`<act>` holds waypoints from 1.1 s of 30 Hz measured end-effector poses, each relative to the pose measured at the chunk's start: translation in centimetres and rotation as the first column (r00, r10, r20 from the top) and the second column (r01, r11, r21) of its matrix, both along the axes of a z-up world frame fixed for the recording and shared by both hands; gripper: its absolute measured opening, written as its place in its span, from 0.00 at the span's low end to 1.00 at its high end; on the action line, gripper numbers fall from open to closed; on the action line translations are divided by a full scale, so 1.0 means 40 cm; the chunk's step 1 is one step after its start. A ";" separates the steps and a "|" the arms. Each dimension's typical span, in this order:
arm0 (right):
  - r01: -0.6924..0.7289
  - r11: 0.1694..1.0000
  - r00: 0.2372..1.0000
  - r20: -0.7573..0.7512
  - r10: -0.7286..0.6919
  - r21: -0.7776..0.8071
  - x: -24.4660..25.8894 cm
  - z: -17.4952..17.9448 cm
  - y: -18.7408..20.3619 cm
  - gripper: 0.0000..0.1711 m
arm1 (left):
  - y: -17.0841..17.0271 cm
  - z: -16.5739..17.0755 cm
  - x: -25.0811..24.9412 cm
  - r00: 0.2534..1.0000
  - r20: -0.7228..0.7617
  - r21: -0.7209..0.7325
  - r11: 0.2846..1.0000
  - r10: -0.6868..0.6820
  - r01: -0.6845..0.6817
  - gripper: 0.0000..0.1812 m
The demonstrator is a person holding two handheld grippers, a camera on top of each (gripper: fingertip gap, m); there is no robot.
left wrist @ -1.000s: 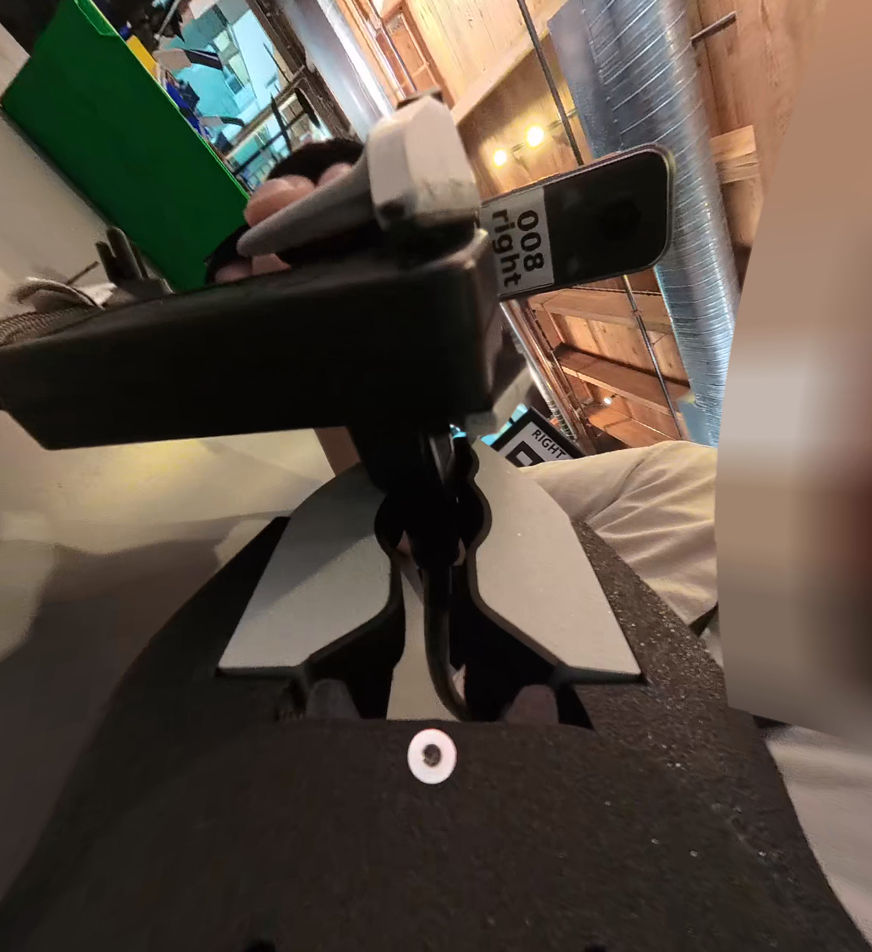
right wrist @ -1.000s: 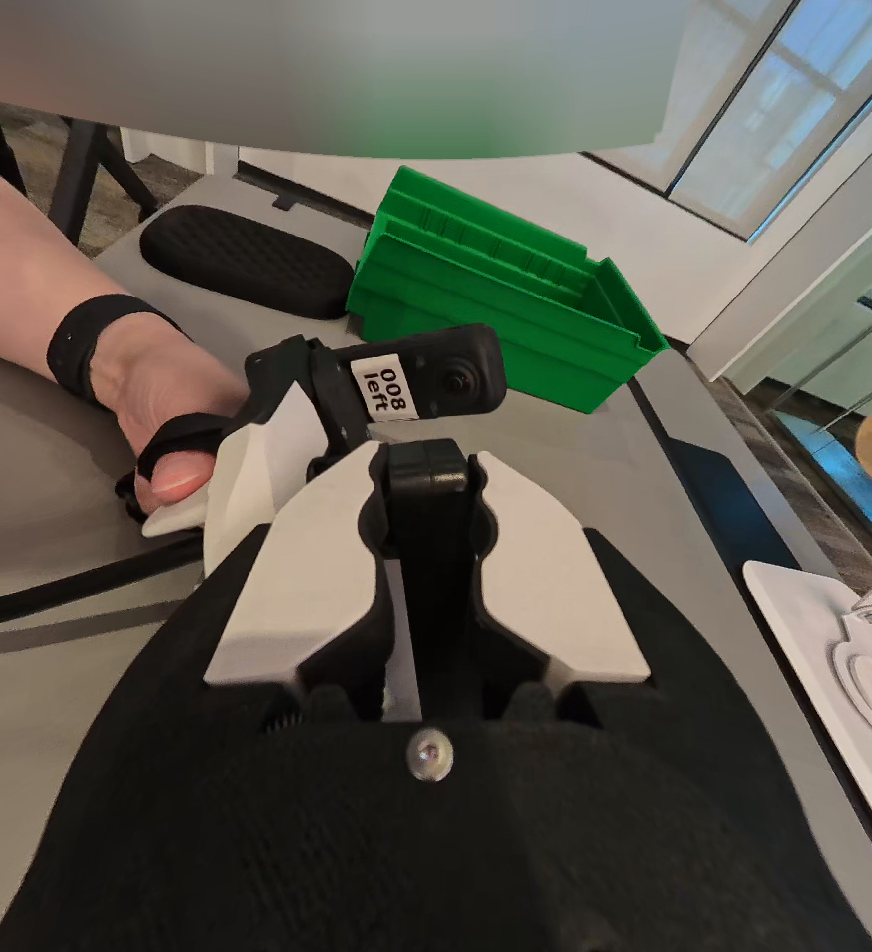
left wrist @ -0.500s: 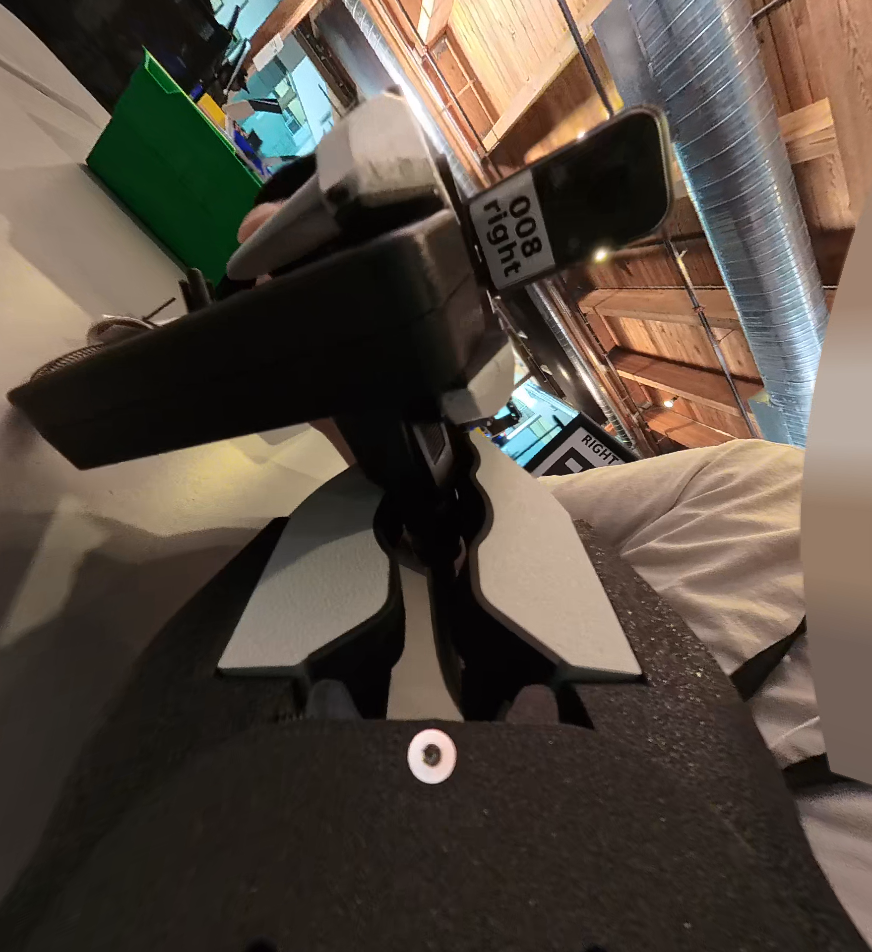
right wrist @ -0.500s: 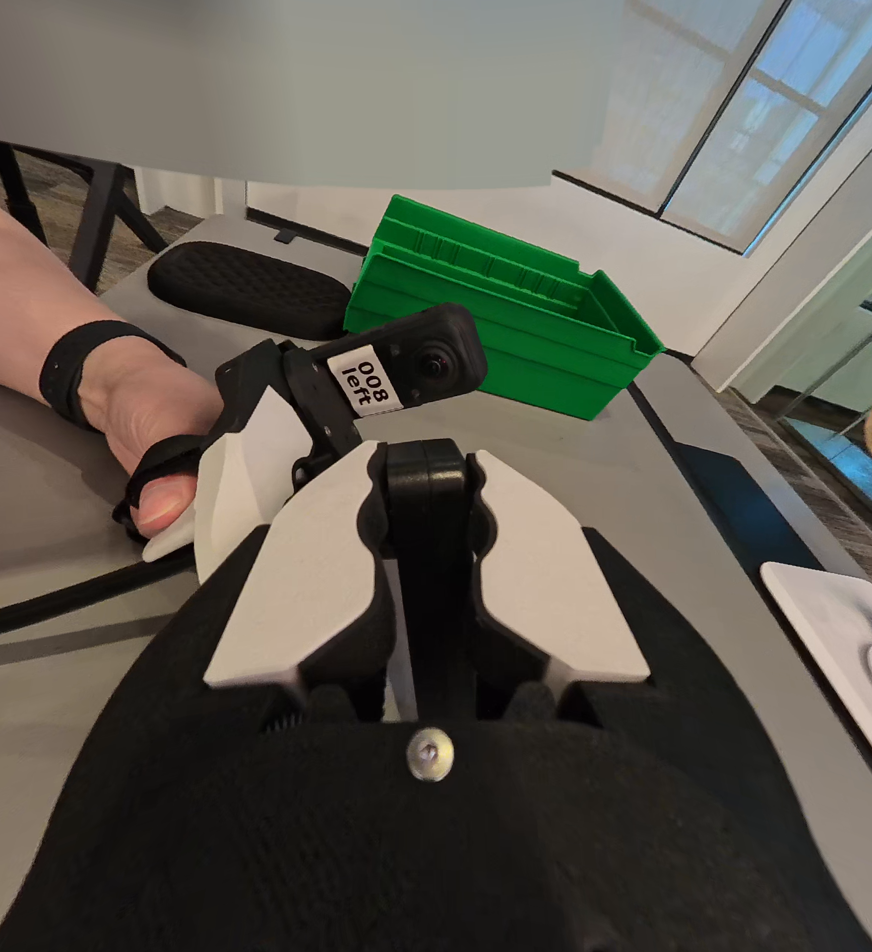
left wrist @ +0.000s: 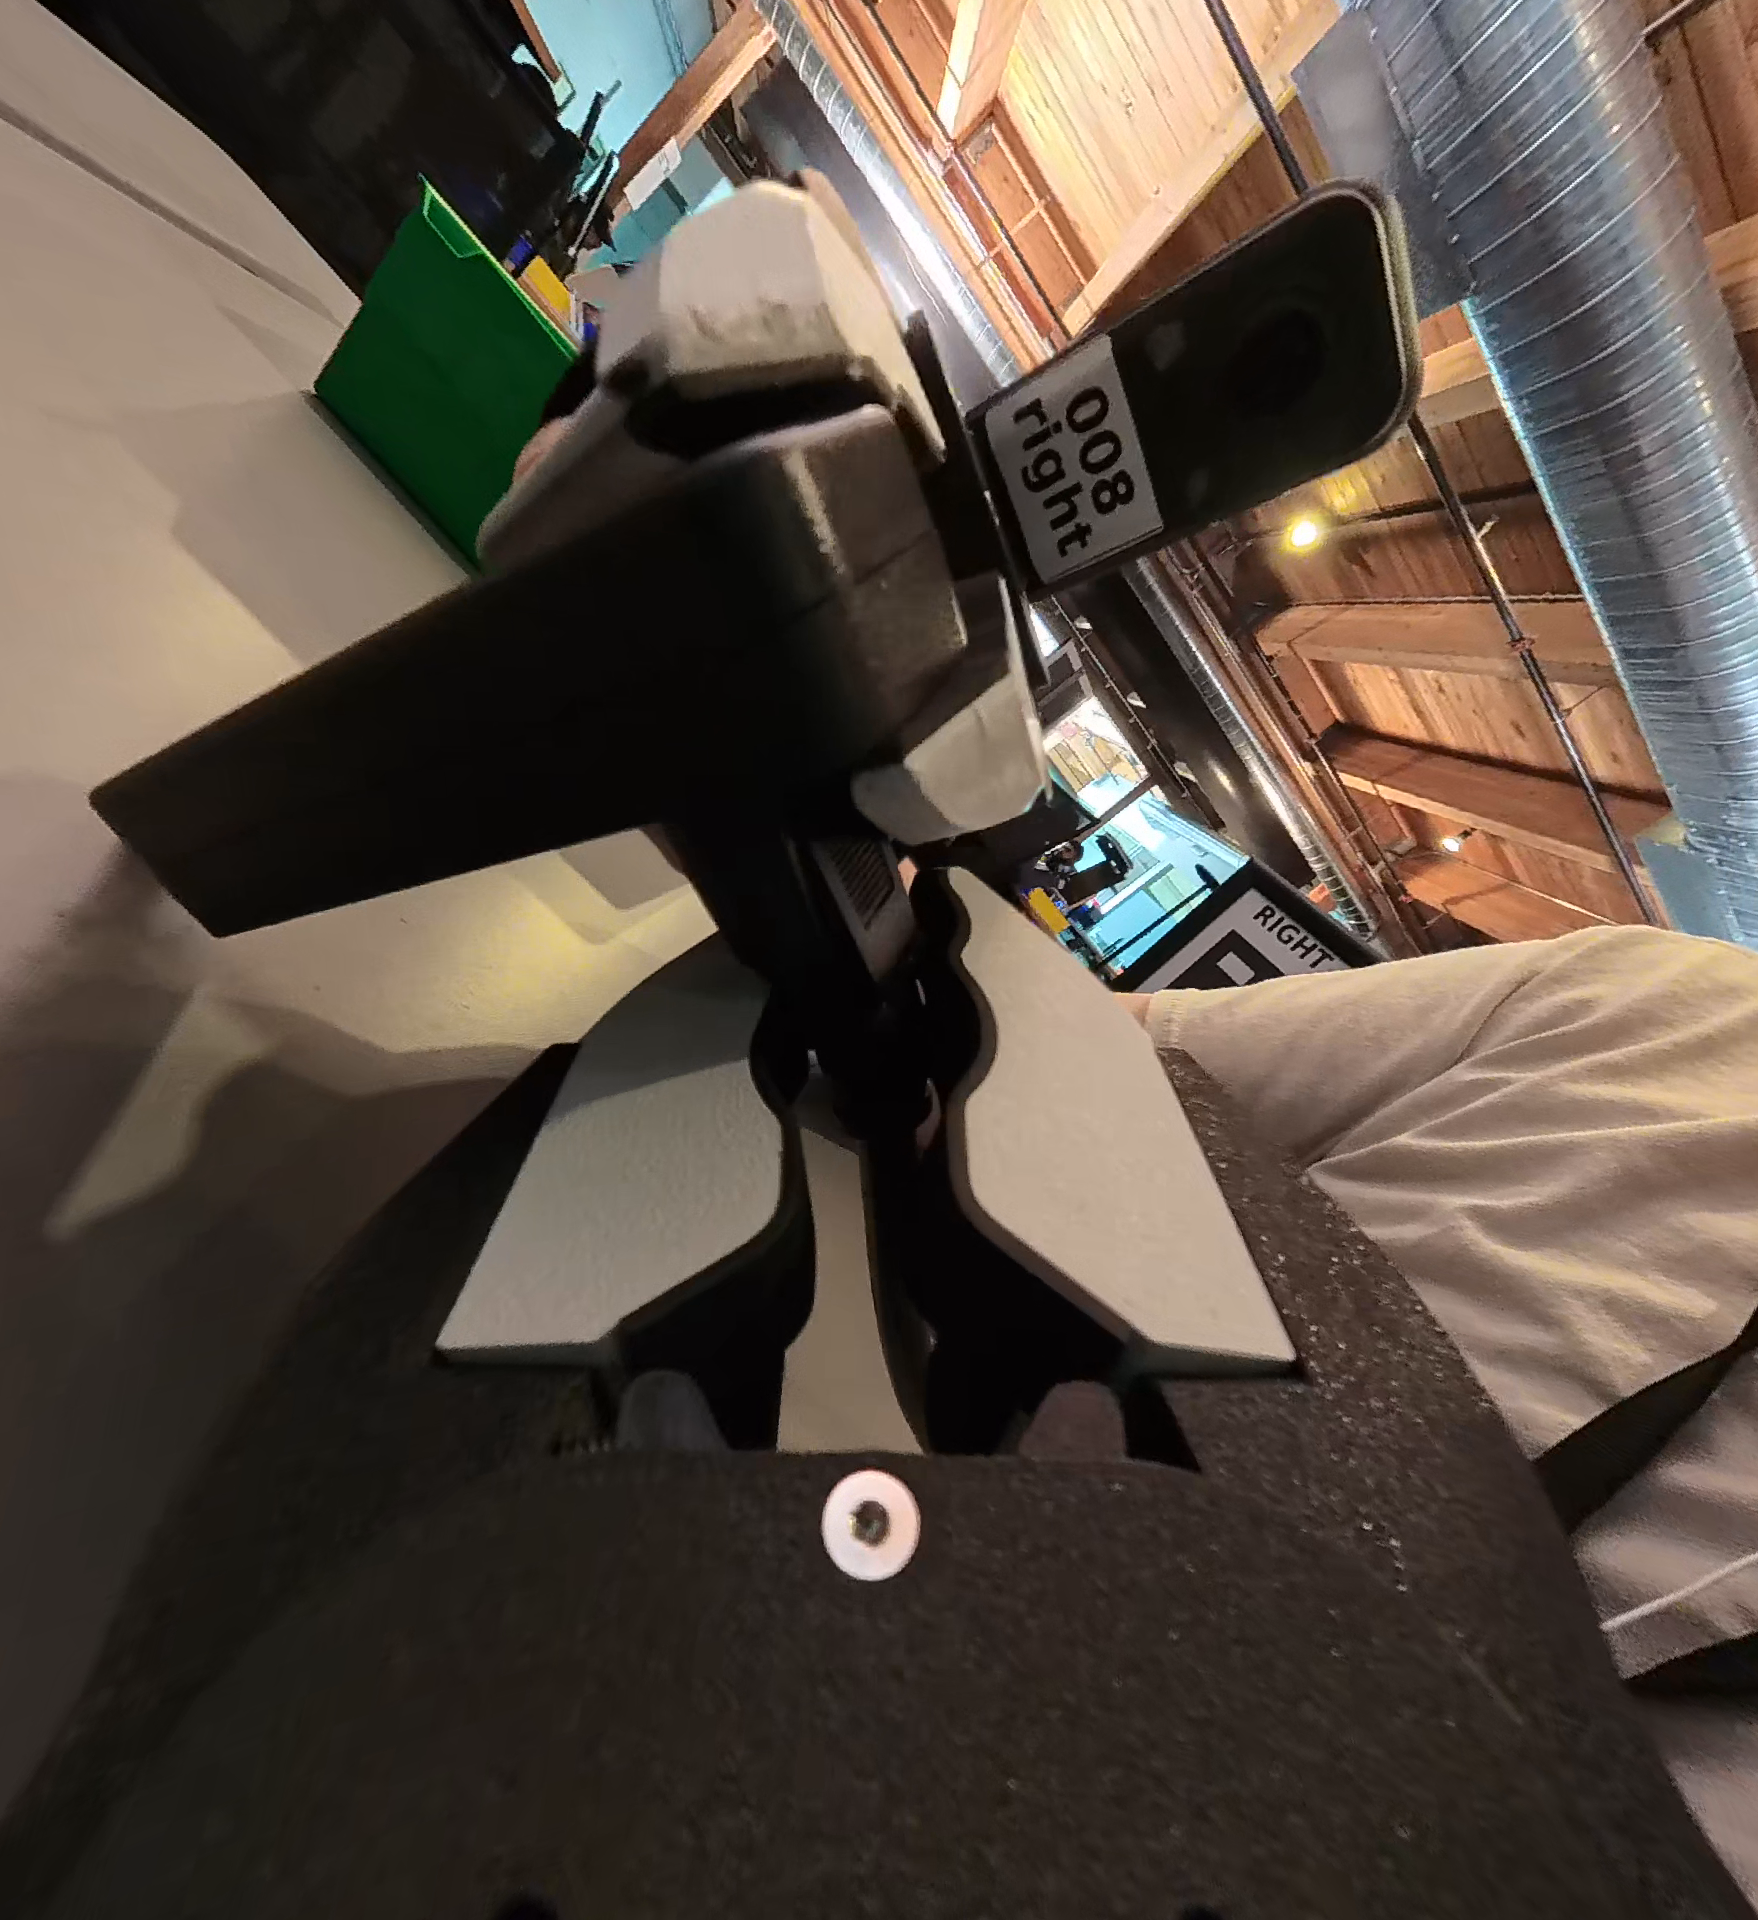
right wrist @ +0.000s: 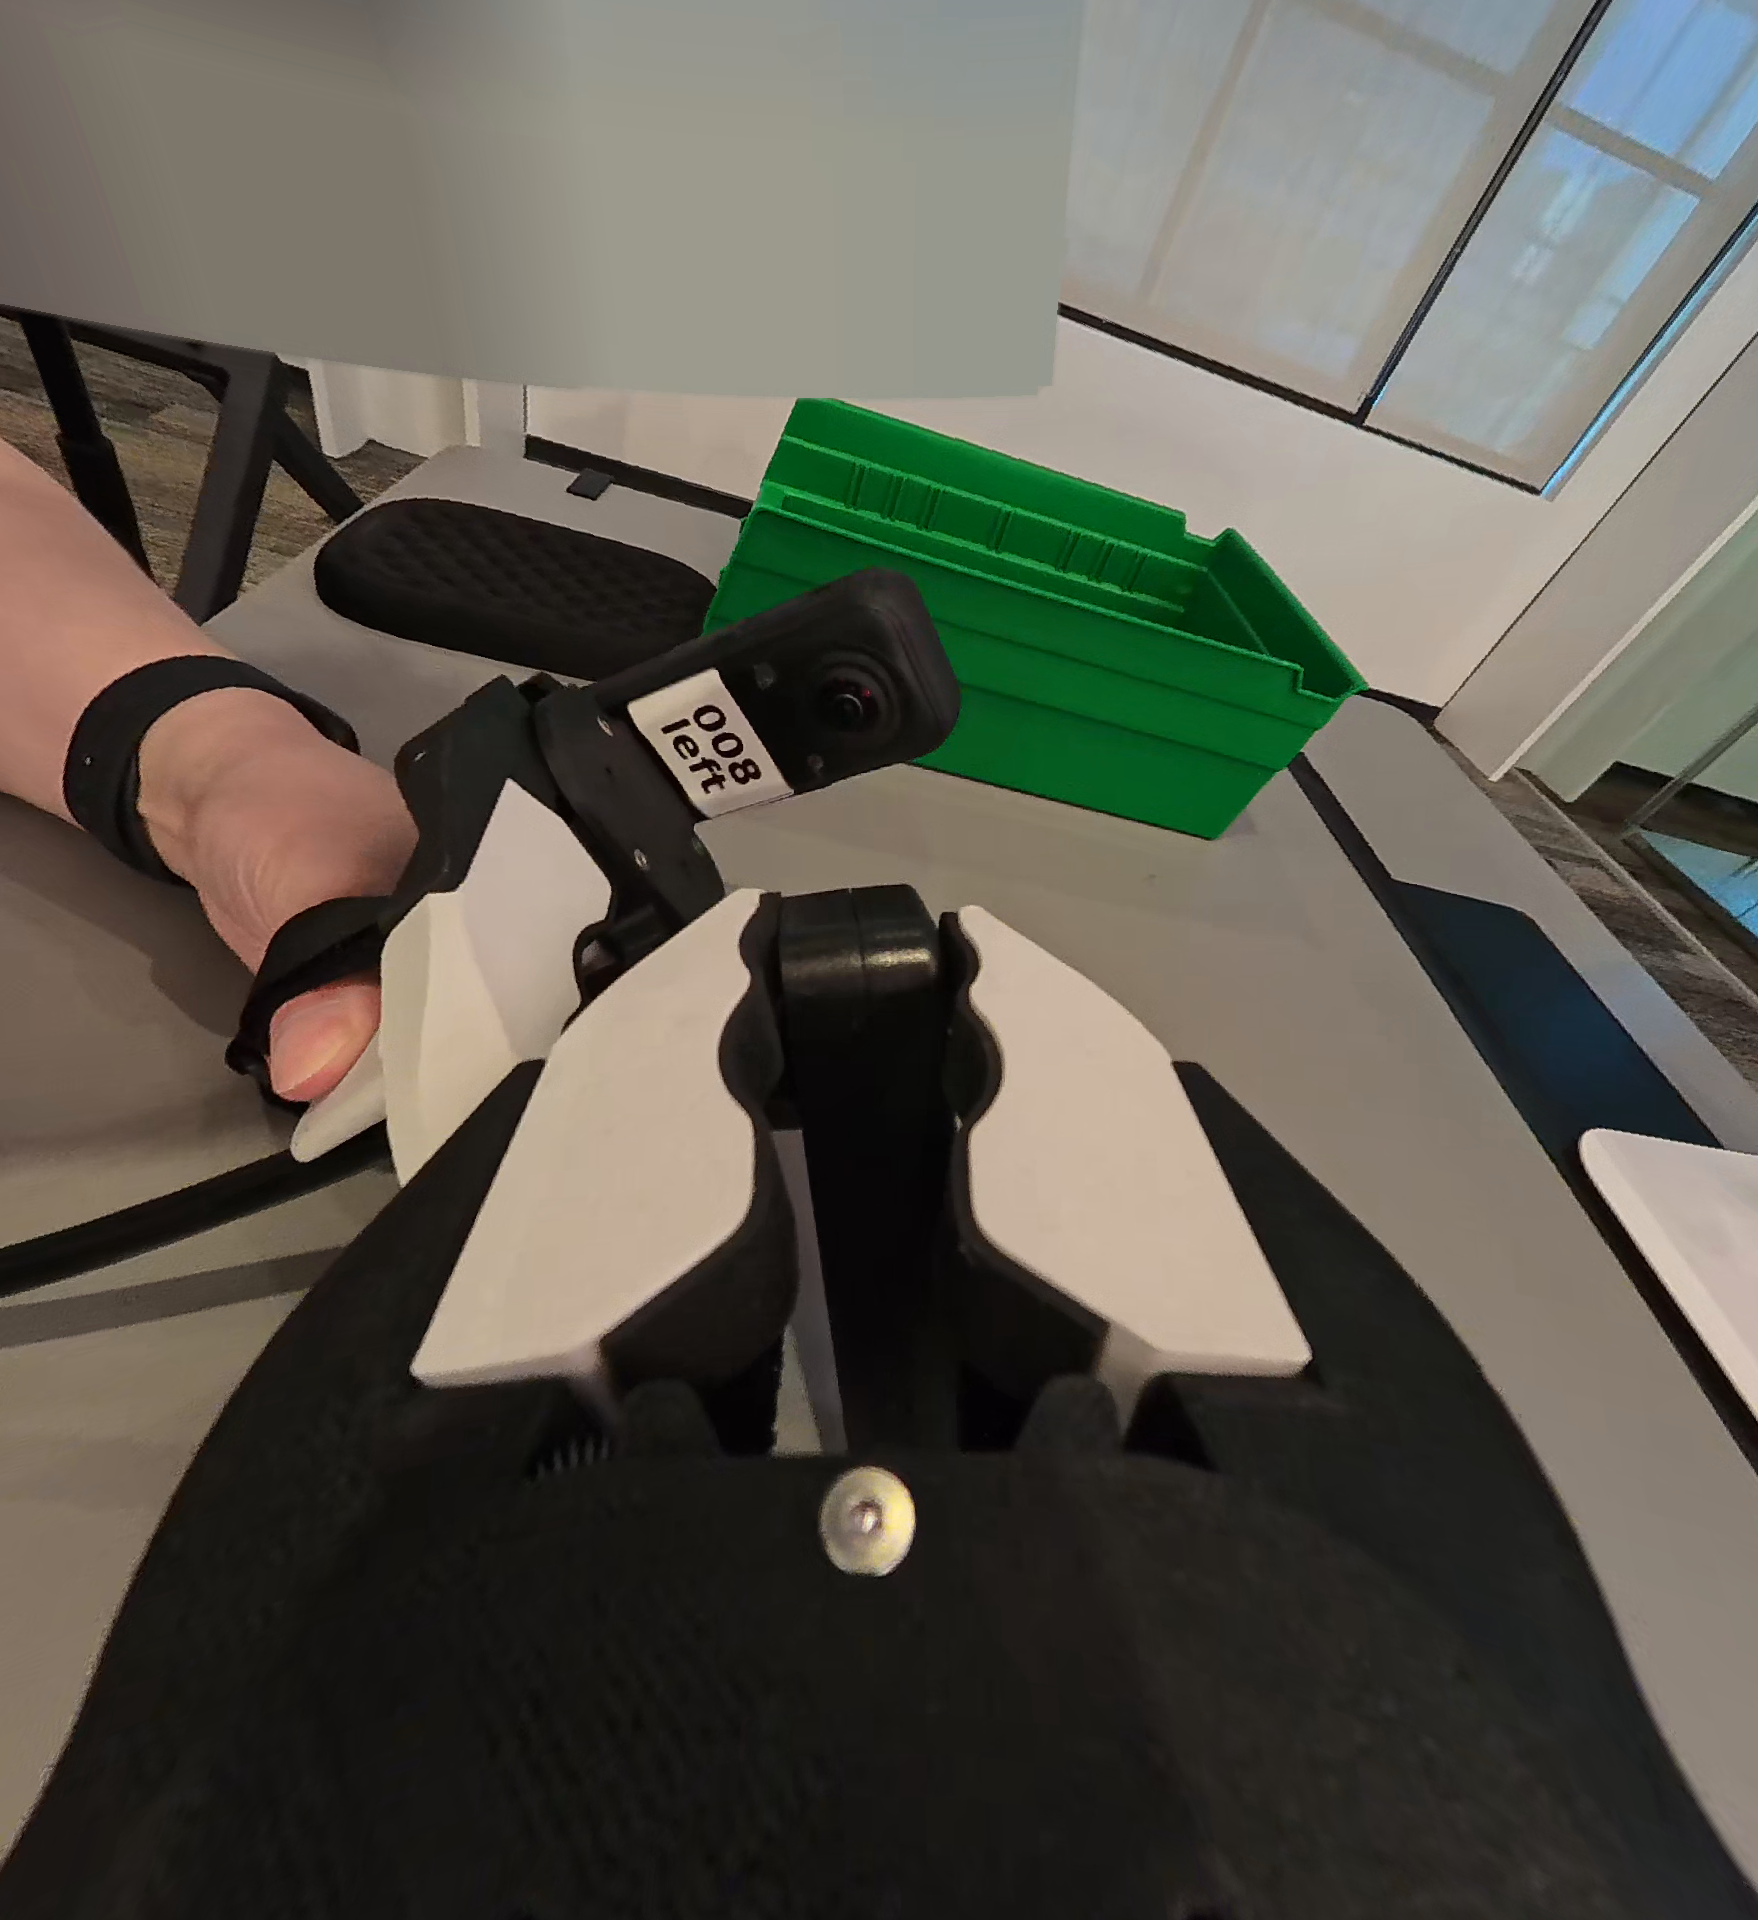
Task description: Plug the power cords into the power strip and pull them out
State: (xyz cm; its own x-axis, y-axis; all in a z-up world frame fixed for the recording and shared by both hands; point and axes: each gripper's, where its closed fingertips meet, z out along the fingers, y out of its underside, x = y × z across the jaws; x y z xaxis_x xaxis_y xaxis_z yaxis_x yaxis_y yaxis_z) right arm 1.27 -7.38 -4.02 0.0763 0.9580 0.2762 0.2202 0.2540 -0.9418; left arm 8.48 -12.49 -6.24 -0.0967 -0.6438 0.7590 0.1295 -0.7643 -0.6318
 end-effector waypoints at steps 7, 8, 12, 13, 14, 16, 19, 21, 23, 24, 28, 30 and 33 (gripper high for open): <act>0.186 0.982 0.961 -0.206 -0.186 -0.020 0.135 0.119 0.113 0.17 | -0.115 -0.037 0.083 0.968 -0.155 0.107 0.971 -0.198 0.216 0.00; 0.206 0.978 0.959 -0.191 -0.208 -0.030 0.148 0.117 0.124 0.17 | -0.113 -0.035 0.077 0.965 -0.134 0.071 0.969 -0.225 0.236 0.01; 0.110 0.994 0.978 -0.177 -0.106 0.012 0.145 0.133 0.096 0.16 | -0.080 0.012 0.045 0.984 0.019 0.053 0.983 -0.175 0.174 0.14; 0.104 0.994 0.981 -0.168 -0.097 0.033 0.144 0.137 0.089 0.17 | -0.057 0.025 0.029 0.989 0.065 0.043 0.990 -0.136 0.133 0.17; 0.100 0.994 0.981 -0.170 -0.090 0.049 0.142 0.139 0.082 0.17 | -0.039 0.035 0.013 0.989 0.097 0.041 0.994 -0.109 0.105 0.17; 0.070 0.996 0.983 -0.175 -0.059 0.057 0.133 0.138 0.066 0.17 | -0.004 0.044 -0.013 0.992 0.119 0.026 0.999 -0.046 0.043 0.20; 0.035 0.997 0.988 -0.150 -0.024 0.069 0.105 0.124 0.044 0.17 | 0.021 0.058 -0.033 0.992 0.122 0.047 0.999 0.010 -0.016 0.23; 0.022 0.998 0.988 -0.155 -0.014 0.053 0.086 0.117 0.036 0.17 | 0.033 0.065 -0.042 0.991 0.128 0.056 0.998 0.031 -0.038 0.23; 0.024 0.999 0.988 -0.152 -0.016 0.045 0.069 0.108 0.032 0.17 | 0.049 0.071 -0.048 0.987 0.152 0.046 0.997 0.047 -0.055 0.23; 0.019 0.999 0.991 -0.136 -0.012 0.051 0.060 0.099 0.027 0.17 | 0.054 0.076 -0.049 0.985 0.169 0.040 0.998 0.041 -0.048 0.23; 0.010 0.999 0.993 -0.115 -0.004 0.053 0.034 0.084 0.016 0.17 | 0.072 0.080 -0.047 0.980 0.201 0.003 1.000 -0.011 0.011 0.15; -0.041 0.999 0.988 -0.148 0.041 0.006 0.030 0.095 0.002 0.17 | 0.066 0.066 -0.039 0.988 0.152 0.013 1.000 -0.026 0.024 0.15; -0.067 0.998 0.973 -0.222 0.060 -0.022 0.048 0.139 0.000 0.20 | 0.046 0.038 -0.025 0.999 0.040 0.097 0.995 -0.023 0.019 0.15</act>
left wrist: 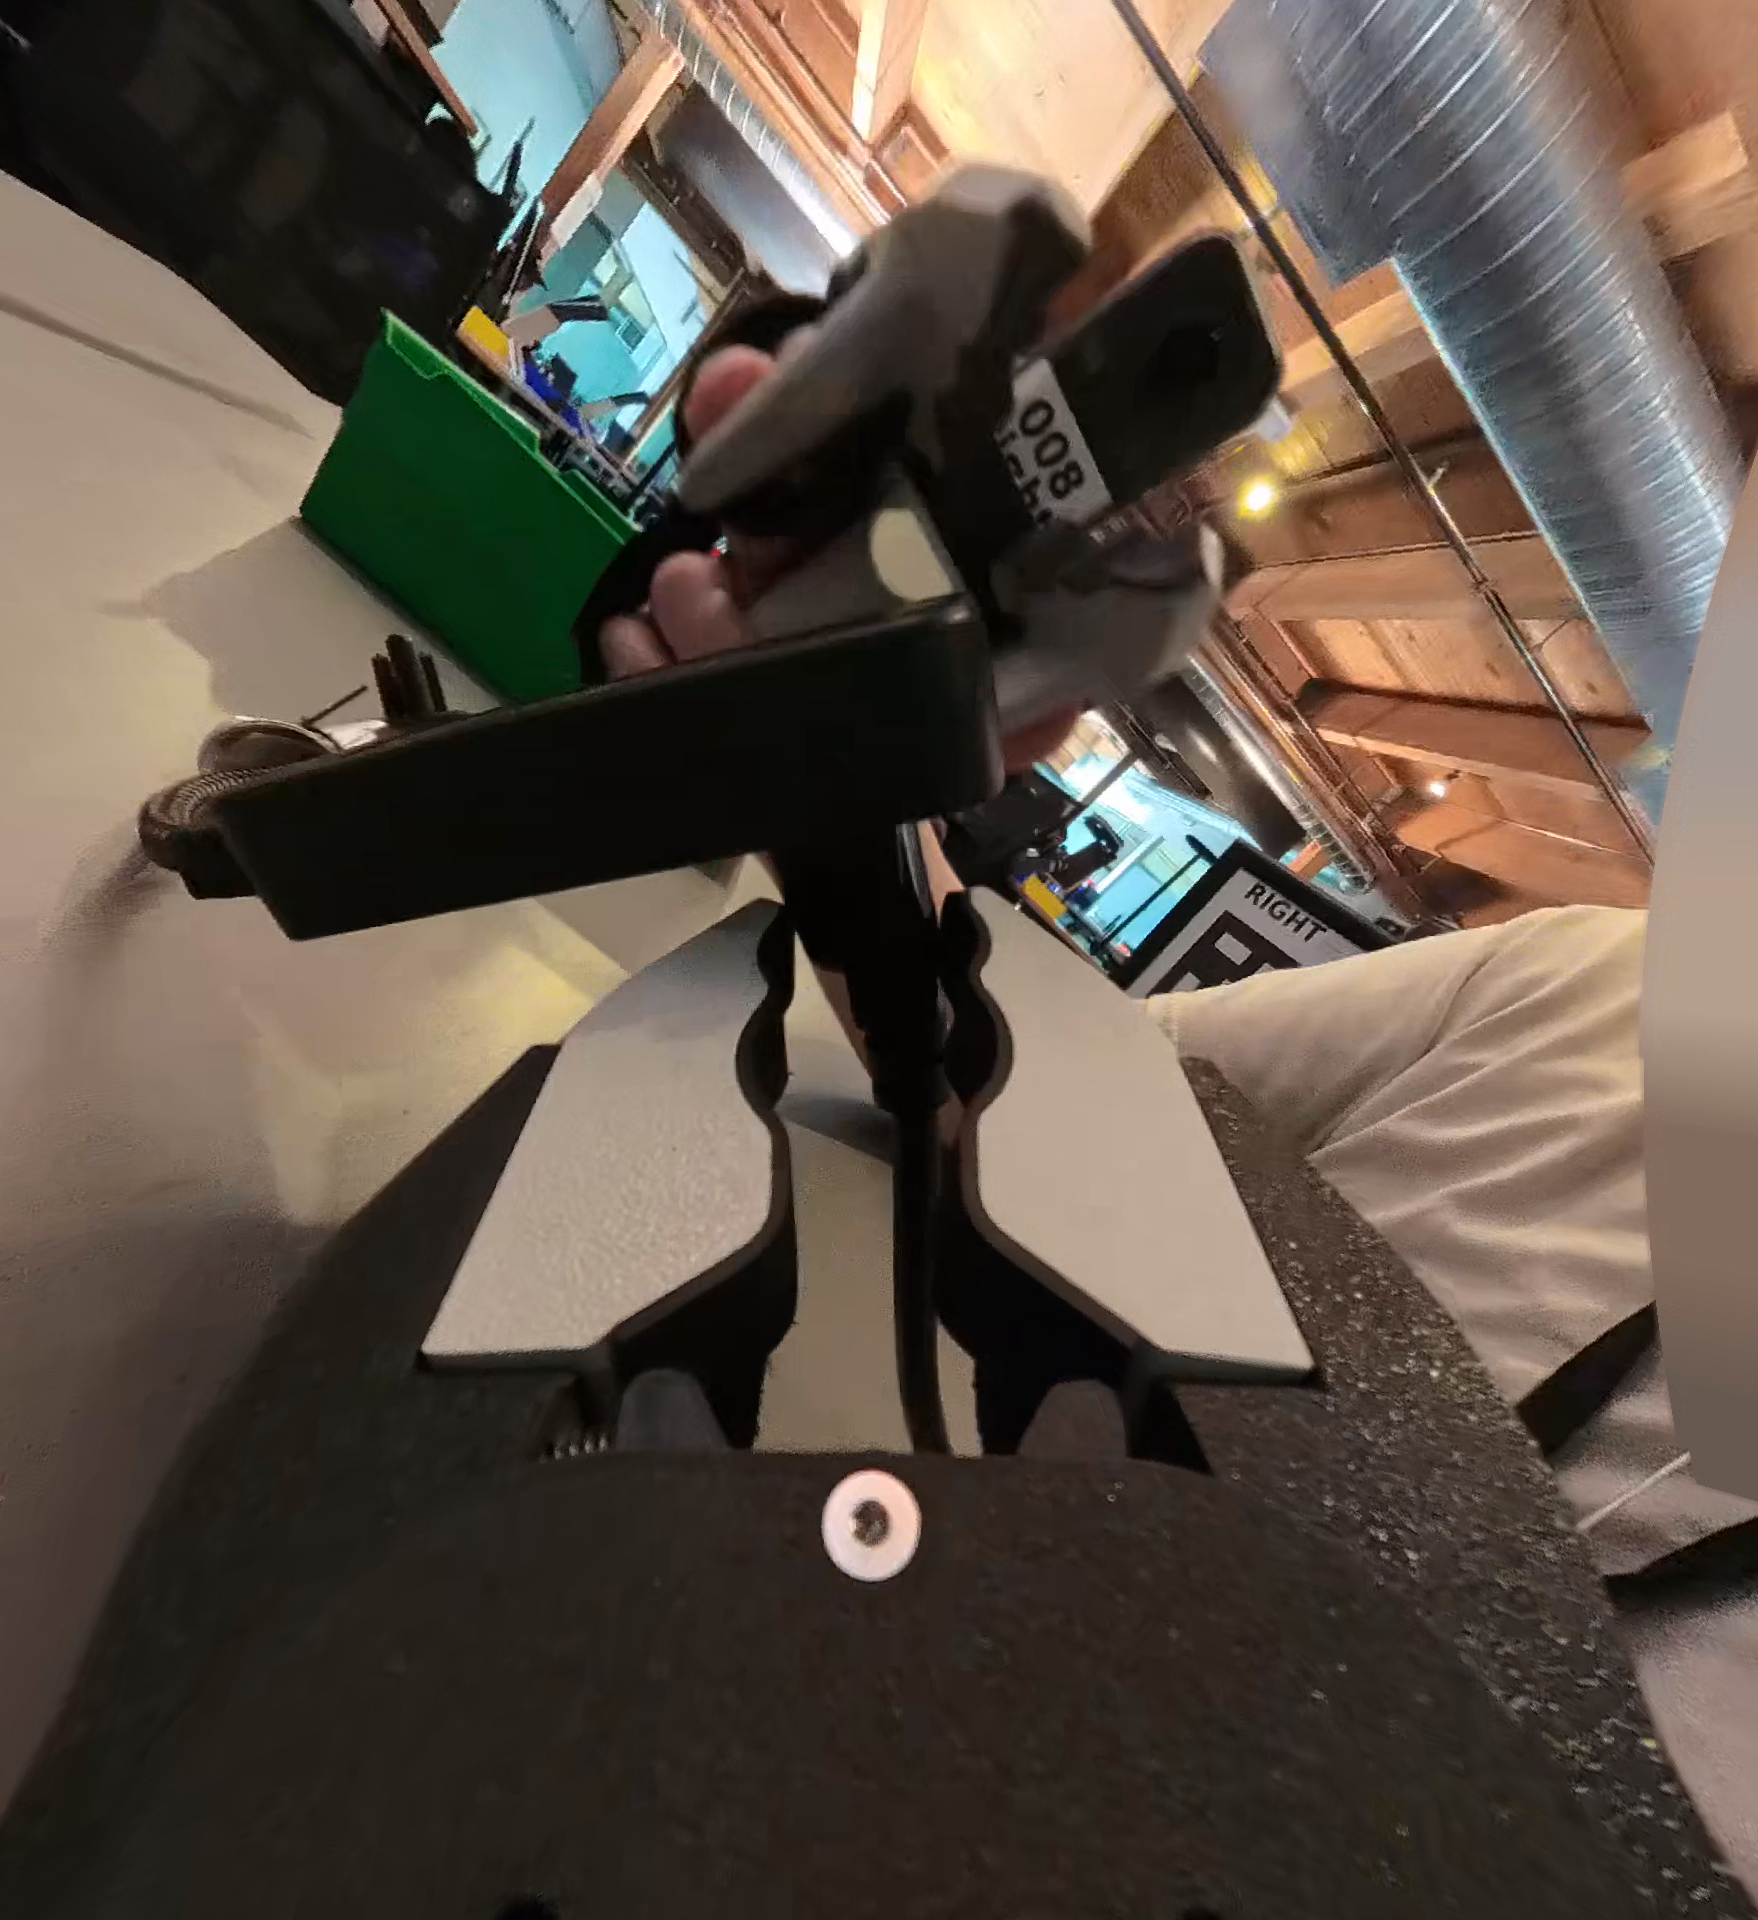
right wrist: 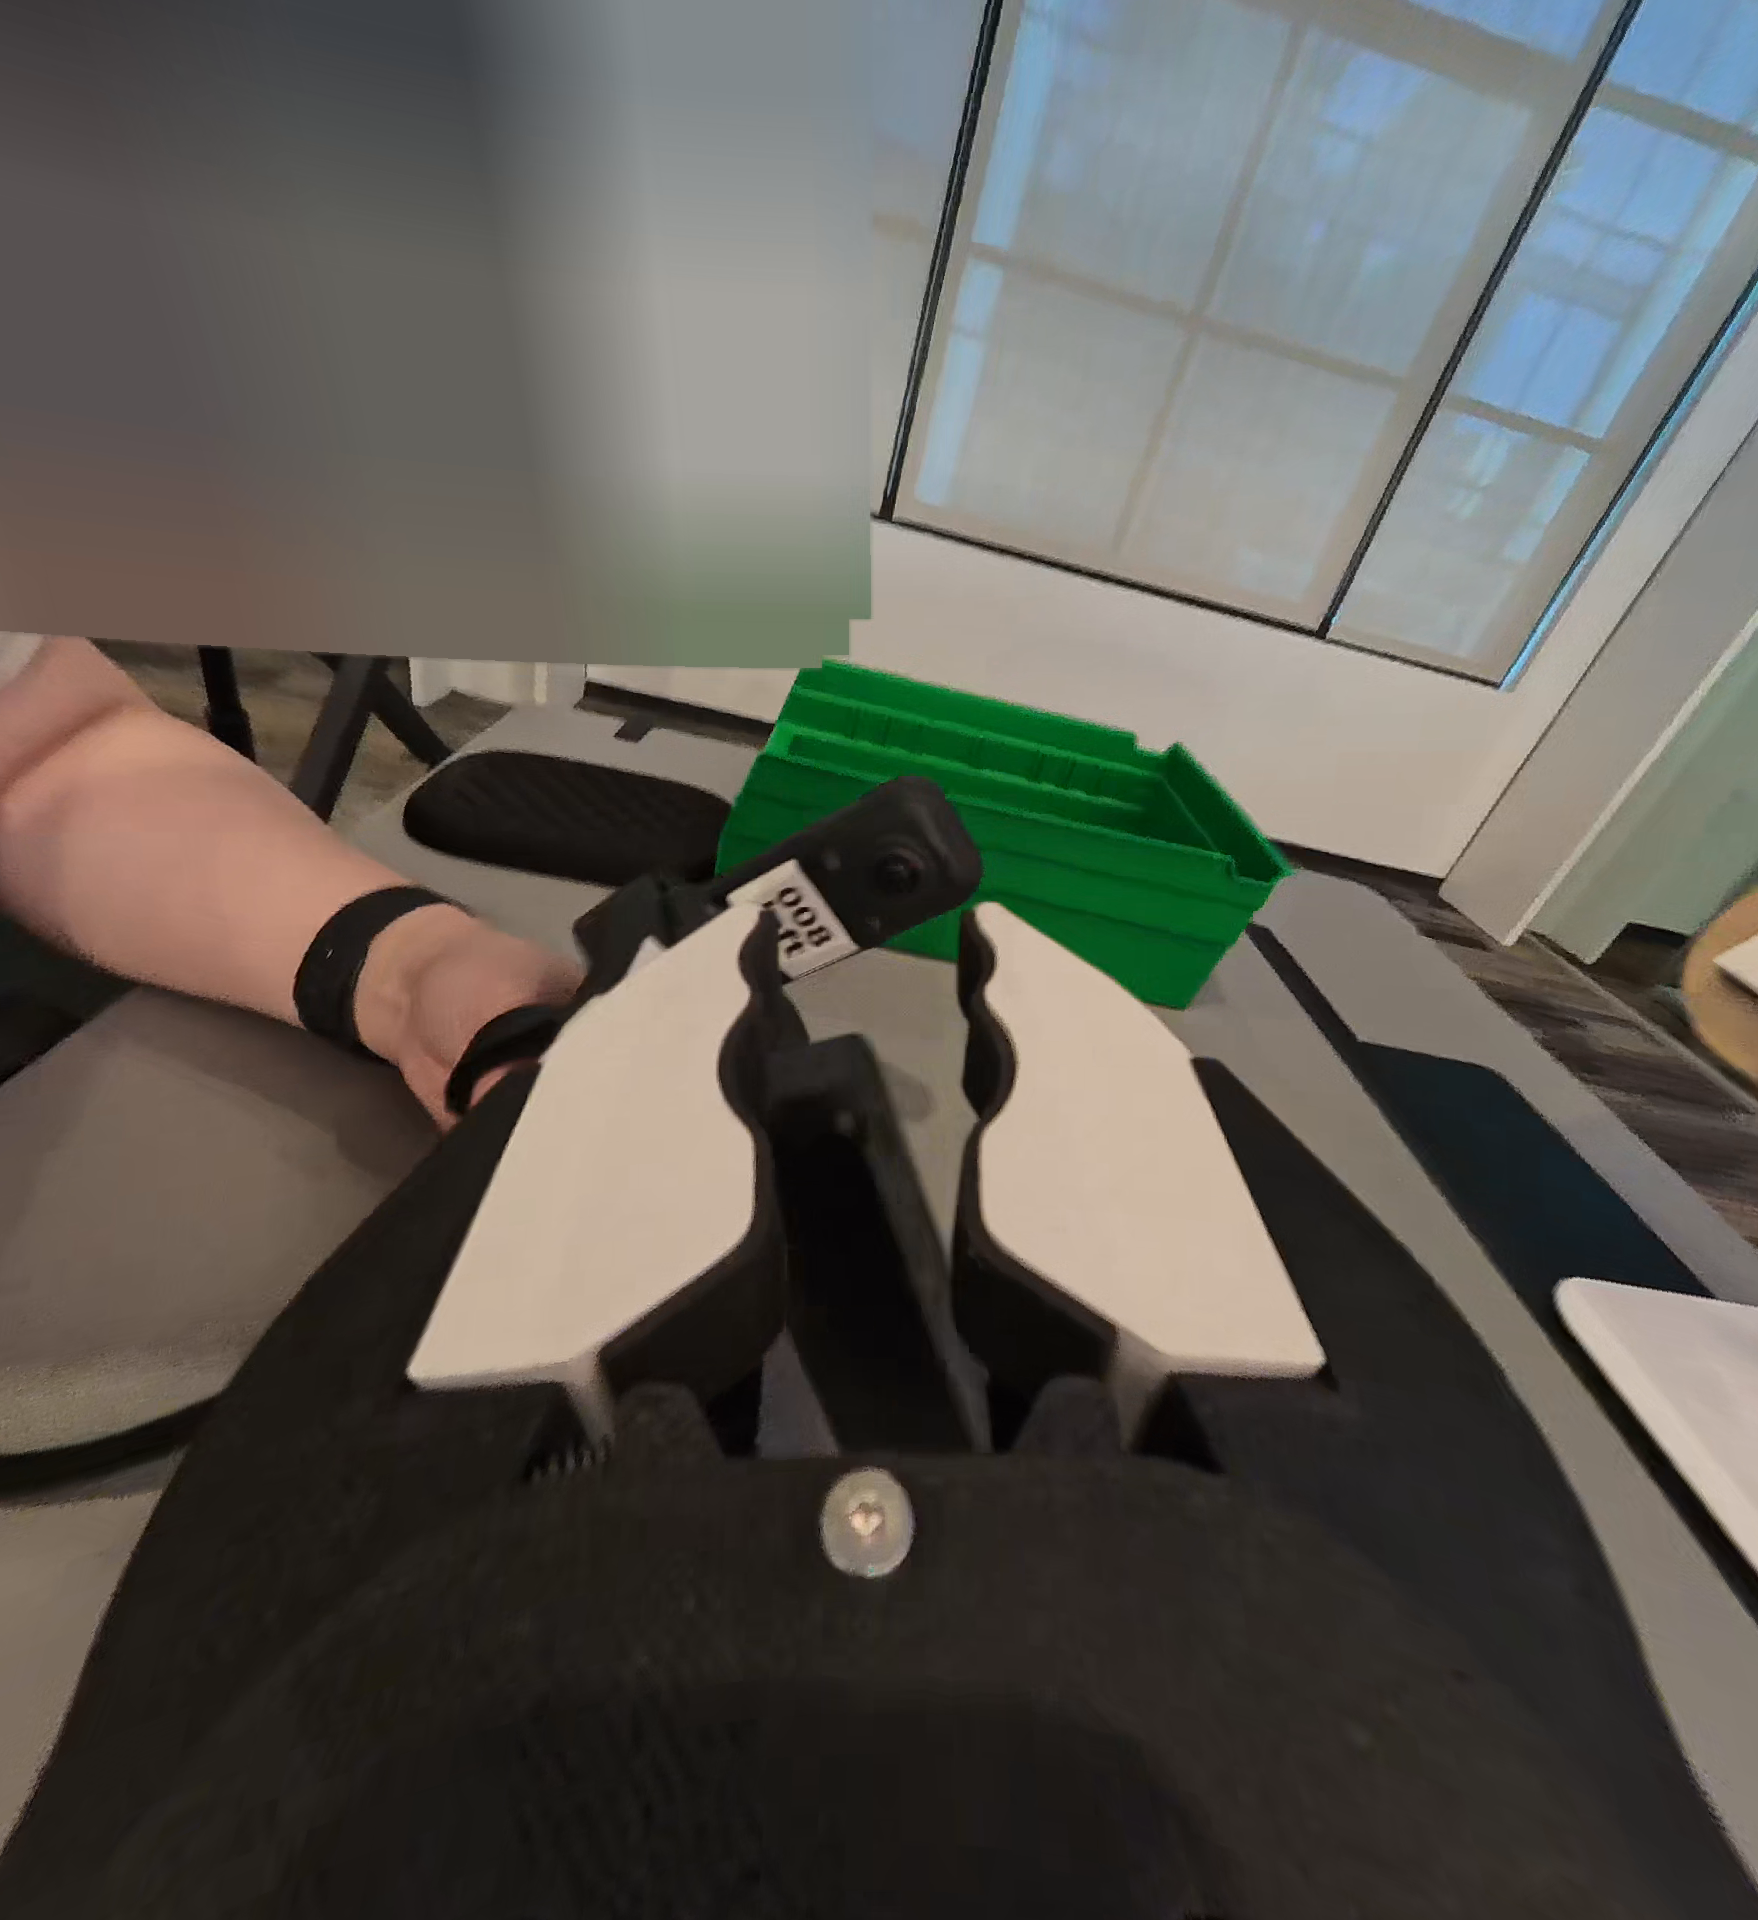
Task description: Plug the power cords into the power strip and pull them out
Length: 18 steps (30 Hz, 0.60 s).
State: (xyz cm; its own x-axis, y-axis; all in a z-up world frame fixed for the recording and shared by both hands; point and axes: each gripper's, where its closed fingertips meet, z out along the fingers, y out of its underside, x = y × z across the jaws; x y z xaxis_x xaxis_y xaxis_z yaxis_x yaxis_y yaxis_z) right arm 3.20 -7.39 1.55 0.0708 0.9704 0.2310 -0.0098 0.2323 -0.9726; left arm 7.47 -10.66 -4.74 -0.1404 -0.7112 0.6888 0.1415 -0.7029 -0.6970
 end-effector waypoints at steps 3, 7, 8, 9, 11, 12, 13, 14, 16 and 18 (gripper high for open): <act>0.018 0.999 1.000 -0.005 -0.018 0.046 0.053 0.034 0.009 0.24 | -0.005 0.013 -0.010 0.999 0.031 -0.003 1.000 0.020 -0.019 0.15; 0.011 0.995 0.993 0.116 -0.023 0.104 0.094 -0.006 0.006 0.29 | -0.003 0.021 -0.030 0.997 0.068 -0.041 0.999 0.022 -0.019 0.15; 0.014 0.994 0.987 0.156 -0.031 0.105 0.094 -0.026 0.010 0.29 | -0.004 0.023 -0.032 0.997 0.076 -0.046 0.999 0.017 -0.013 0.14; 0.011 0.995 0.981 0.193 -0.031 0.101 0.090 -0.047 0.012 0.29 | -0.006 0.025 -0.032 0.997 0.079 -0.042 0.999 0.014 -0.011 0.14; -0.018 0.996 0.965 0.262 -0.005 0.085 0.079 -0.087 0.008 0.29 | -0.016 0.035 -0.030 0.996 0.092 -0.020 1.000 -0.005 0.007 0.15; -0.018 0.996 0.956 0.294 -0.009 0.087 0.073 -0.105 0.010 0.29 | -0.022 0.042 -0.030 0.995 0.102 -0.006 1.000 -0.015 0.016 0.15; -0.013 0.995 0.948 0.317 -0.020 0.101 0.066 -0.120 0.013 0.29 | -0.029 0.046 -0.029 0.994 0.108 0.006 1.000 -0.027 0.027 0.14; -0.013 0.993 0.943 0.333 -0.027 0.119 0.057 -0.131 0.013 0.29 | -0.034 0.049 -0.028 0.993 0.111 0.014 0.999 -0.036 0.035 0.14; -0.010 0.987 0.934 0.353 -0.047 0.158 0.035 -0.148 0.009 0.30 | -0.040 0.051 -0.026 0.992 0.116 0.015 0.999 -0.049 0.048 0.15; 0.030 0.979 0.926 0.364 -0.103 0.202 0.010 -0.161 0.018 0.29 | -0.045 0.056 -0.026 0.989 0.134 0.015 0.998 -0.067 0.065 0.14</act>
